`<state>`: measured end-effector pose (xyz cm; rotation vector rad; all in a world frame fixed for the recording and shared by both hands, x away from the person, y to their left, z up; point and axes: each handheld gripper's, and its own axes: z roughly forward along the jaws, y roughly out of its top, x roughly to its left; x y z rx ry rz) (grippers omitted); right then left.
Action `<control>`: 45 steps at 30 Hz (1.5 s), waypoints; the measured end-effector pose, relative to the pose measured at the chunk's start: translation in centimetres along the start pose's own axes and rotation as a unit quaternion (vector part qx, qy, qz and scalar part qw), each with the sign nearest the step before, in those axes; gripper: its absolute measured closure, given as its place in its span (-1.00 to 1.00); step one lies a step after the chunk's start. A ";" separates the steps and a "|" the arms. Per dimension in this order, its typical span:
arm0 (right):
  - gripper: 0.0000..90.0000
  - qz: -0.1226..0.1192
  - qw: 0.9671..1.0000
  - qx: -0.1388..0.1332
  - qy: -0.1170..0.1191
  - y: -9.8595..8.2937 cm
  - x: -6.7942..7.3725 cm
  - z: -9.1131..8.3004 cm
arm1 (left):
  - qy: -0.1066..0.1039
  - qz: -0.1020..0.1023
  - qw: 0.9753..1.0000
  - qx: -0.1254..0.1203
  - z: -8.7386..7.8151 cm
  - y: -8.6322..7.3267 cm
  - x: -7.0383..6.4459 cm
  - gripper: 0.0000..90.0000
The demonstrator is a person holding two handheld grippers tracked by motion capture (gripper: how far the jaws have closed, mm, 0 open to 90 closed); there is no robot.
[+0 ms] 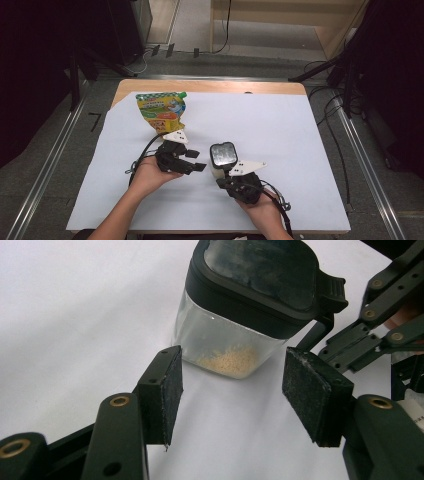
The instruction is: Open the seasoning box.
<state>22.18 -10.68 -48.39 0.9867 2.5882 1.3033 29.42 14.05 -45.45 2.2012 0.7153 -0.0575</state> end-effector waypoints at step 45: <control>1.00 0.053 0.998 0.007 -0.037 -1.0 -6.1 -3.8 | -0.002 0.008 1.000 -0.006 0.7 0.2 -0.3 -0.15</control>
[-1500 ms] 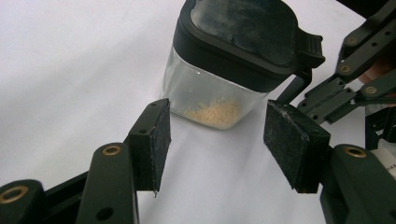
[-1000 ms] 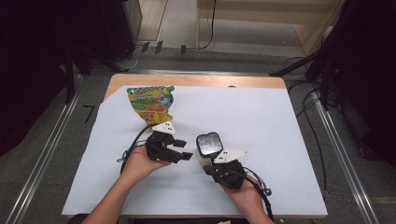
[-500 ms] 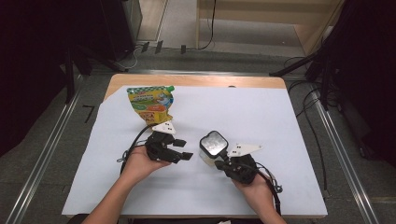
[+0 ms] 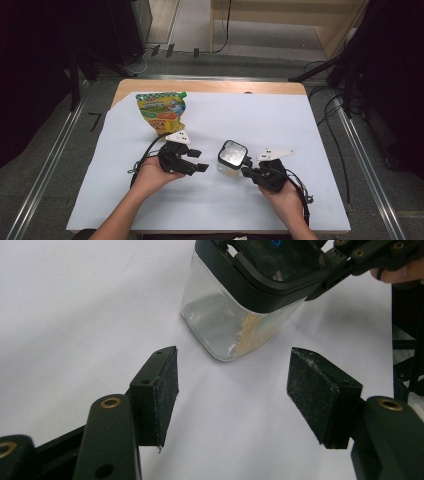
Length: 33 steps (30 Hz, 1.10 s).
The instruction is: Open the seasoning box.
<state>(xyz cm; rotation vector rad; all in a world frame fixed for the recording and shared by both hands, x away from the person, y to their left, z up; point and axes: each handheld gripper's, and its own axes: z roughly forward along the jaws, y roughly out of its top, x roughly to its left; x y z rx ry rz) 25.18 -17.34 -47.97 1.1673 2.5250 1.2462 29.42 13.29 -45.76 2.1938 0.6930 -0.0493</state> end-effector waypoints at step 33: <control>1.00 0.045 0.998 -0.022 -0.043 0.7 -4.9 -2.8 | -0.054 0.059 0.997 0.006 3.7 5.5 0.4 -0.63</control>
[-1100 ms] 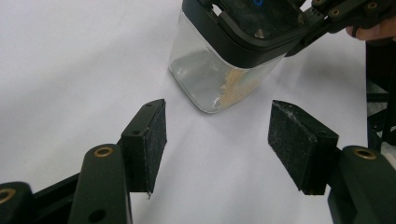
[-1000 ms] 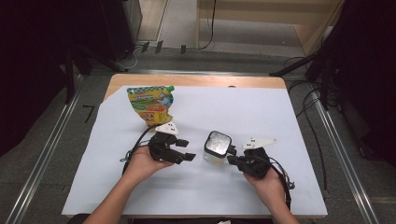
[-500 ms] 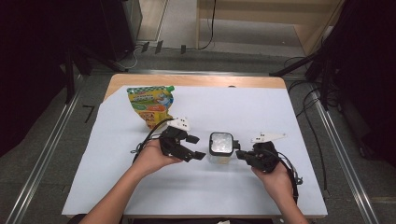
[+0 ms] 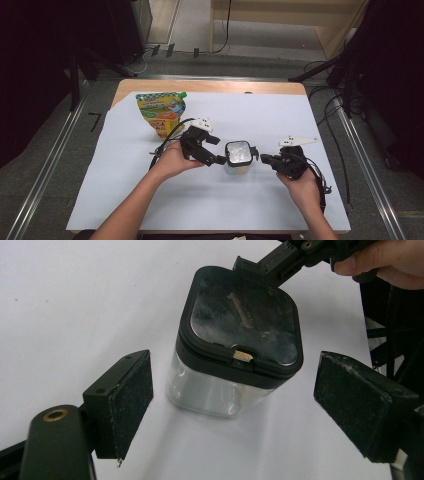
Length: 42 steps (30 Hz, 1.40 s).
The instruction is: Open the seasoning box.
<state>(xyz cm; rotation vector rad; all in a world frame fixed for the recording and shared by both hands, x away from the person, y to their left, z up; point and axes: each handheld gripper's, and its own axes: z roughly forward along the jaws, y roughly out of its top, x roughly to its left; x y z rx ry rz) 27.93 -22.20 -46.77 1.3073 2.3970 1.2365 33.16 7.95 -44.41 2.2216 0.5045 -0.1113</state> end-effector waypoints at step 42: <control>1.00 0.019 1.000 0.005 -0.015 0.5 -0.7 1.9 | 0.035 0.061 0.997 0.020 3.7 -0.3 -1.3 -0.62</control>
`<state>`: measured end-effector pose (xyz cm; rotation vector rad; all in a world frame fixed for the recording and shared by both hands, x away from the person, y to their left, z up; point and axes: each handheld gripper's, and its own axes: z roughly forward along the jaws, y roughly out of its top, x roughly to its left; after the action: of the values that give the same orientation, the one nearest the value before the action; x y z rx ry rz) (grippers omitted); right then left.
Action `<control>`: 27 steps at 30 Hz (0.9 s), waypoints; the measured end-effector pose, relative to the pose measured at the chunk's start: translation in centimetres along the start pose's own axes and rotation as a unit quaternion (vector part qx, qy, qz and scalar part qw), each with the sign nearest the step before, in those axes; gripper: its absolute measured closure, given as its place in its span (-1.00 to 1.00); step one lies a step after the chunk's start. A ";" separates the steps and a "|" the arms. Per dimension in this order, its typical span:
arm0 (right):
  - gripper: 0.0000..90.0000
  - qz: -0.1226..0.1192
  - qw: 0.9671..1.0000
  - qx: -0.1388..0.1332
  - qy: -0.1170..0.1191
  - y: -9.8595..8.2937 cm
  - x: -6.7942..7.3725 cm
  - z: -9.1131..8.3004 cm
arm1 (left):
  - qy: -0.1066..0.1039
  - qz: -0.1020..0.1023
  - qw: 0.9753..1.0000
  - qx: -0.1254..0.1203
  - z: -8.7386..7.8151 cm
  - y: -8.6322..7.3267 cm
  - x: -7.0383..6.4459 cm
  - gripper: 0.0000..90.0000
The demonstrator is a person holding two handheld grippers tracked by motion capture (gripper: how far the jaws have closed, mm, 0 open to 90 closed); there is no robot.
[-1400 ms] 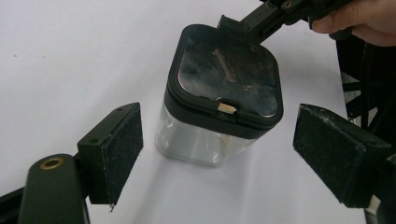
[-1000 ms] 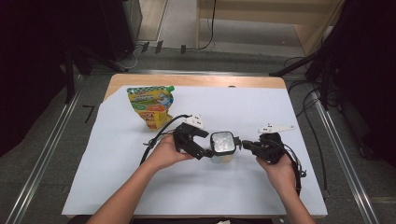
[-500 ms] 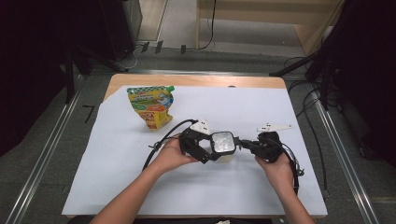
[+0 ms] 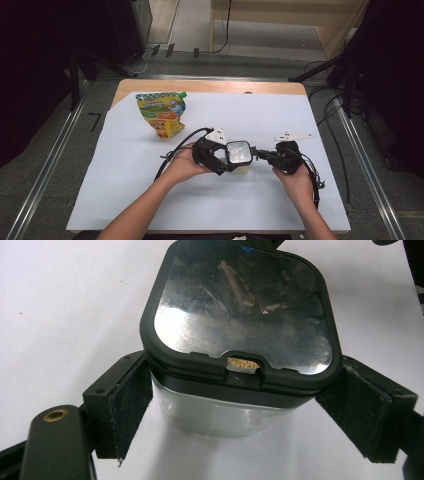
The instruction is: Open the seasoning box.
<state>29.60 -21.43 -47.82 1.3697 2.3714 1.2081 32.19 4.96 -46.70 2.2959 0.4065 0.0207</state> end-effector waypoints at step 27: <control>1.00 -0.004 1.000 0.002 0.000 0.0 0.3 0.0 | 0.012 0.017 1.000 0.012 -0.5 0.8 -0.4 -0.61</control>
<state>29.38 -21.19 -47.75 1.3608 2.3791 1.2021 31.95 4.72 -45.74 2.3281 0.3814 0.0605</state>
